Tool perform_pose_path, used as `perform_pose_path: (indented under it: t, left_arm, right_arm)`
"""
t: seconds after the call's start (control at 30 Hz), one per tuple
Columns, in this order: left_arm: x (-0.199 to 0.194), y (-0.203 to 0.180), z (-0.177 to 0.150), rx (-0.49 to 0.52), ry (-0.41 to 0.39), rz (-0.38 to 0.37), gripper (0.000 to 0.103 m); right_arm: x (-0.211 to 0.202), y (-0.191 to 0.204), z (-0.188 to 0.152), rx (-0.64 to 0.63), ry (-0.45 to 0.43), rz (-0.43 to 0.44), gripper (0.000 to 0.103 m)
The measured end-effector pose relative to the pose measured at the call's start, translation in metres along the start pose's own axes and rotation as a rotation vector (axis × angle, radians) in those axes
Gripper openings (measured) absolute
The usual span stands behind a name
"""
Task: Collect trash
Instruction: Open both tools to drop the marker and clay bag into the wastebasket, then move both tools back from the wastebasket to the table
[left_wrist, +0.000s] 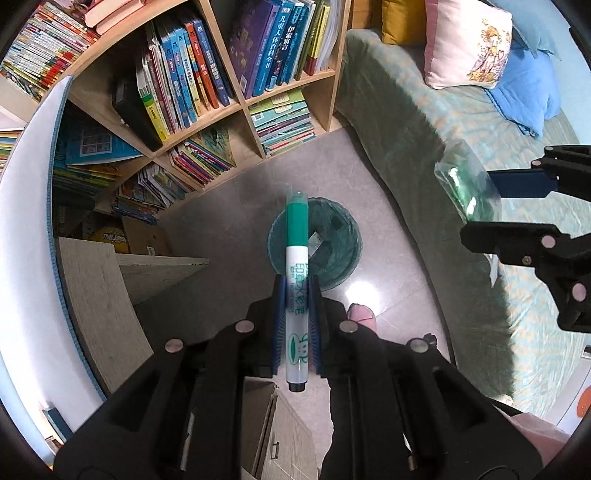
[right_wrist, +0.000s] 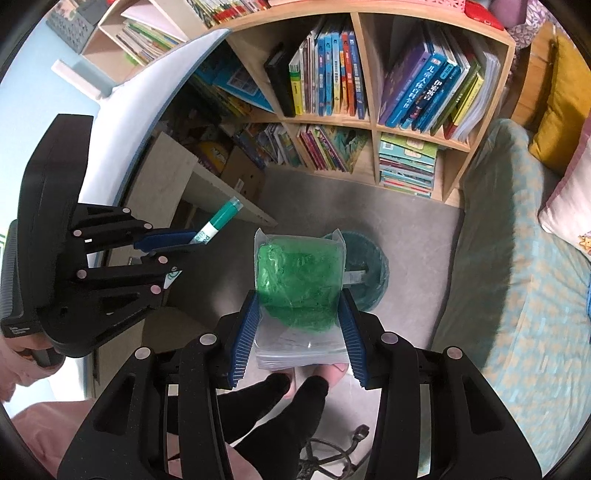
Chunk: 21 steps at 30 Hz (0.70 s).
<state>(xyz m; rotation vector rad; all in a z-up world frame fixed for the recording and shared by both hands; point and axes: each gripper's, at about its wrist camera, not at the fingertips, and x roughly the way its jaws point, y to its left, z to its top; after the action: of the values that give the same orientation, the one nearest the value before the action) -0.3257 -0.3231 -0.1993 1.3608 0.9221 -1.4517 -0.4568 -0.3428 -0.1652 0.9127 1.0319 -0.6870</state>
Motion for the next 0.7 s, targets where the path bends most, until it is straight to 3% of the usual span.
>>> perform_pose_path:
  t: [0.17,0.2,0.23,0.3,0.7]
  left_arm:
    - [0.008,0.001,0.005,0.002,0.014,-0.009,0.012]
    - [0.009,0.000,0.007,0.007,0.013,-0.014,0.022]
    - [0.010,0.000,0.008,0.005,0.014,-0.012,0.046]
    - [0.008,0.000,0.010,0.000,-0.002,-0.017,0.061]
    - [0.014,0.005,0.011,-0.025,0.016,-0.014,0.066]
  right_arm:
    - [0.006,-0.002,0.005,-0.004,0.013,0.011,0.046]
    - [0.006,-0.003,0.006,-0.003,0.009,0.010,0.047]
    - [0.006,-0.005,0.007,0.002,0.007,0.007,0.048]
    - [0.007,-0.008,0.009,0.015,0.008,0.014,0.061]
    - [0.004,-0.023,0.010,0.035,0.009,0.010,0.063]
